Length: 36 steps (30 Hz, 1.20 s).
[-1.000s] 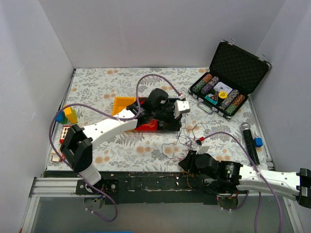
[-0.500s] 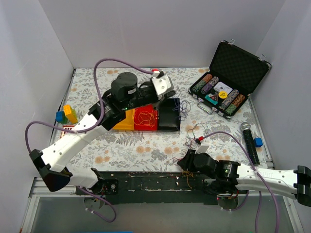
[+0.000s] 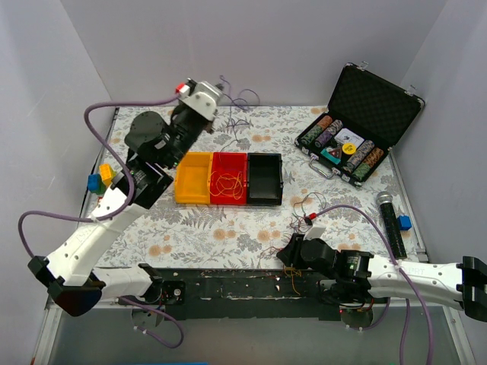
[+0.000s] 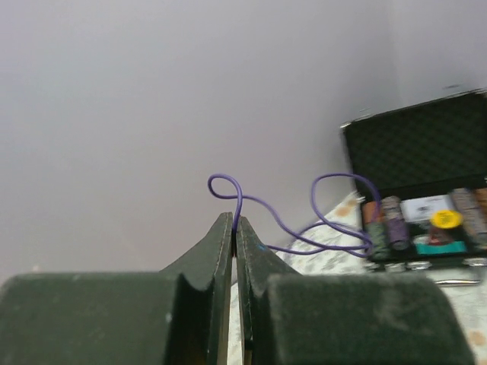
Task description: Untangle the cables
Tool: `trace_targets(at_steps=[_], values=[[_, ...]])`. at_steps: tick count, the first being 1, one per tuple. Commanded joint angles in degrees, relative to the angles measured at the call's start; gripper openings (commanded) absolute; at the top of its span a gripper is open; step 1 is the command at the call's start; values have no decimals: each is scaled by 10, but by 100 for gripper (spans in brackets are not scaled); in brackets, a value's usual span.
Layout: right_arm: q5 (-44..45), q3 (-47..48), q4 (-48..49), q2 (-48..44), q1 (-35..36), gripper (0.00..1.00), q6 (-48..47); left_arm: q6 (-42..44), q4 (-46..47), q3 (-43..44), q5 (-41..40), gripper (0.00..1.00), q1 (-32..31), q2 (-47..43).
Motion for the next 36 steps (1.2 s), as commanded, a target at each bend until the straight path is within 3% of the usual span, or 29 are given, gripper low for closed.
trace_targets(at_steps=[1, 6, 11, 23, 36], values=[[-6, -1, -54, -2, -2, 49, -7, -90, 4, -49, 7, 0, 148, -15], [-5, 2, -63, -8, -2, 49, -11, -132, -8, -80, 68, 0, 245, -17], [-3, 1, -66, -15, -2, 49, -15, -117, -12, -120, 106, 0, 253, -28], [-1, 4, -95, -41, -2, 49, -12, -94, 22, -246, 103, 0, 294, -29], [6, 7, -114, -59, -1, 49, -8, -77, 50, -278, 136, 0, 315, -18]])
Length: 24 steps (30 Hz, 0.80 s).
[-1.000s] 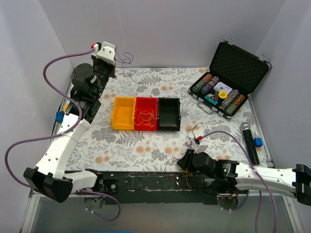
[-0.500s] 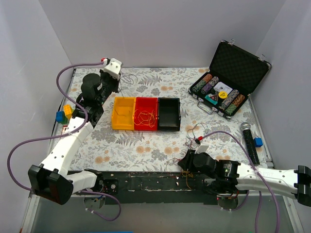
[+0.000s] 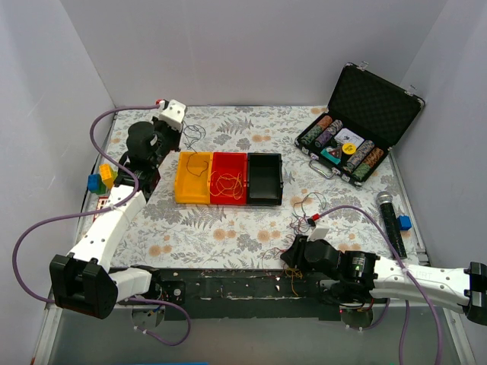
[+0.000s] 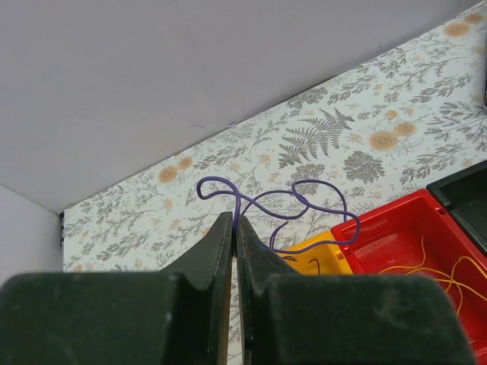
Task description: Untangle the cables
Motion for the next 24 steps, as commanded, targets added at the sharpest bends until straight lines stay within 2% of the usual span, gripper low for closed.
trace_targets(at_steps=[1, 12, 21, 24], values=[[11, 6, -44, 1, -2, 49, -1, 14, 8, -6, 26, 0, 1, -8], [11, 9, -41, 7, -2, 49, -3, 10, -2, -118, -23, 0, 1, -41], [12, 22, -34, 29, -2, 49, -6, 10, -4, -140, -63, 0, 0, 21], [8, 23, -37, 33, -1, 49, 3, 54, 53, -162, -106, 0, -11, 53]])
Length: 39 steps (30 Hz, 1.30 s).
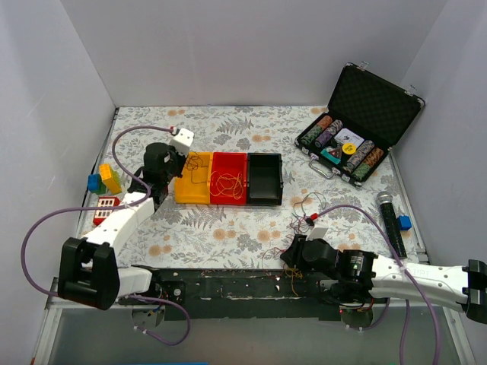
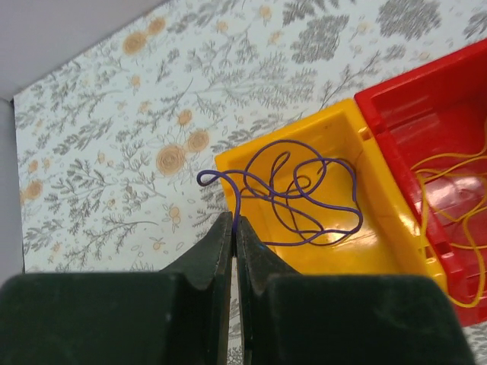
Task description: Untangle the cables
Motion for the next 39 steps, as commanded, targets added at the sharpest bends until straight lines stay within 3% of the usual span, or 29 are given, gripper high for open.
trace_targets(at_steps=[1, 10, 11, 12, 13, 17, 21, 23, 24, 29, 32, 35, 39], values=[[7, 10, -32, 10, -2, 49, 1, 68, 72, -40, -62, 0, -13, 42], [12, 16, -32, 9, -1, 50, 2, 74, 76, -21, -84, 0, -50, 105], [11, 17, -32, 11, -2, 50, 1, 67, 64, -12, -78, 4, -52, 110], [12, 16, -33, 11, -2, 50, 1, 58, 49, -2, -69, 20, -54, 115], [12, 18, -33, 12, -2, 50, 1, 49, 35, 11, -57, 28, -54, 120], [13, 23, -39, 13, -2, 50, -1, 25, -14, 59, -33, 54, -54, 133], [16, 28, -43, 6, -2, 50, -5, 28, -56, 87, -38, 70, -54, 127], [17, 32, -45, 0, -2, 50, -7, 32, -89, 113, -7, 93, -53, 108], [17, 34, -45, -3, -2, 50, -10, 38, -107, 127, 37, 98, -53, 92], [21, 35, -44, -14, -1, 50, -14, 84, -228, 171, 243, 98, -96, 7], [23, 29, -33, -17, -1, 50, -14, 102, -293, 165, 276, 98, -213, -13], [25, 27, -22, -15, -2, 50, -12, 80, -297, 130, 283, 98, -320, -9], [33, 31, -17, -12, -2, 50, -14, 55, -282, 110, 284, 98, -404, 55]])
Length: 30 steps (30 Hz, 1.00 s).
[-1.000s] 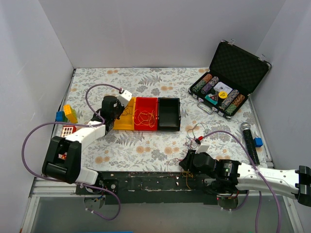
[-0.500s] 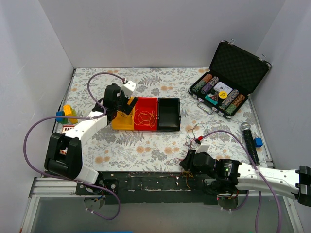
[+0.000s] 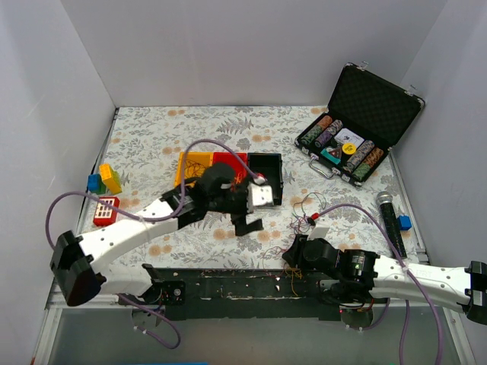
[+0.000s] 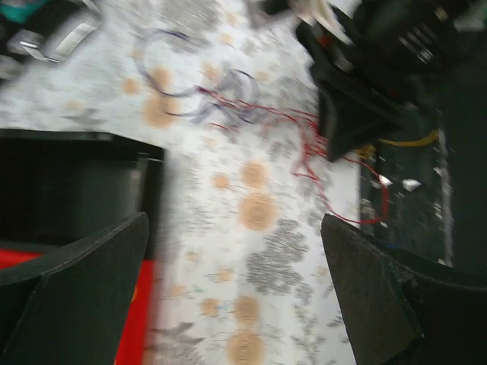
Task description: Untangle the cables
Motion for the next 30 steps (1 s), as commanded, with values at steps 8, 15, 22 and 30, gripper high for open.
trace_targets(at_steps=[8, 15, 22, 30], values=[[37, 15, 14, -16, -2, 50, -1, -41, -43, 8, 81, 98, -67, 196], [34, 20, 16, -25, -2, 50, -15, -87, -8, 42, 113, 98, -67, 272], [38, 28, 5, -32, -2, 50, -22, -86, -10, 44, 124, 93, -79, 301], [40, 54, -53, -100, -2, 50, -24, -50, 11, 2, 41, 35, -79, 282]])
